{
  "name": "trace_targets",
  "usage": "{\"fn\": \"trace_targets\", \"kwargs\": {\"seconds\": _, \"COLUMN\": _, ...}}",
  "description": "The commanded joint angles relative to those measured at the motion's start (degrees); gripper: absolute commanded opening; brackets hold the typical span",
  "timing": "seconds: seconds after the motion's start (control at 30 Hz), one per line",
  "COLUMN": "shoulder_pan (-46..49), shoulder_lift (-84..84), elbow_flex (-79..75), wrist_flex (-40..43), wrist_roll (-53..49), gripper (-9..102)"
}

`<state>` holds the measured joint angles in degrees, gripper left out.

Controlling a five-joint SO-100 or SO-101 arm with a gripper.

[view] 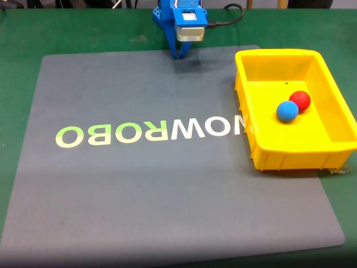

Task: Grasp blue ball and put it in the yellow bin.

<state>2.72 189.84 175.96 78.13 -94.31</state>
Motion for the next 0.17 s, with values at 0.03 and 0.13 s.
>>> {"fn": "trace_targets", "kwargs": {"seconds": 0.03, "shoulder_pan": -0.18, "shoulder_lift": 0.35, "elbow_flex": 1.67, "wrist_flex": 0.7, "wrist_roll": -0.79, "gripper": 0}}
{"fn": "trace_targets", "kwargs": {"seconds": 0.13, "shoulder_pan": -0.18, "shoulder_lift": 0.26, "elbow_flex": 1.67, "wrist_flex": 0.7, "wrist_roll": -0.88, "gripper": 0}}
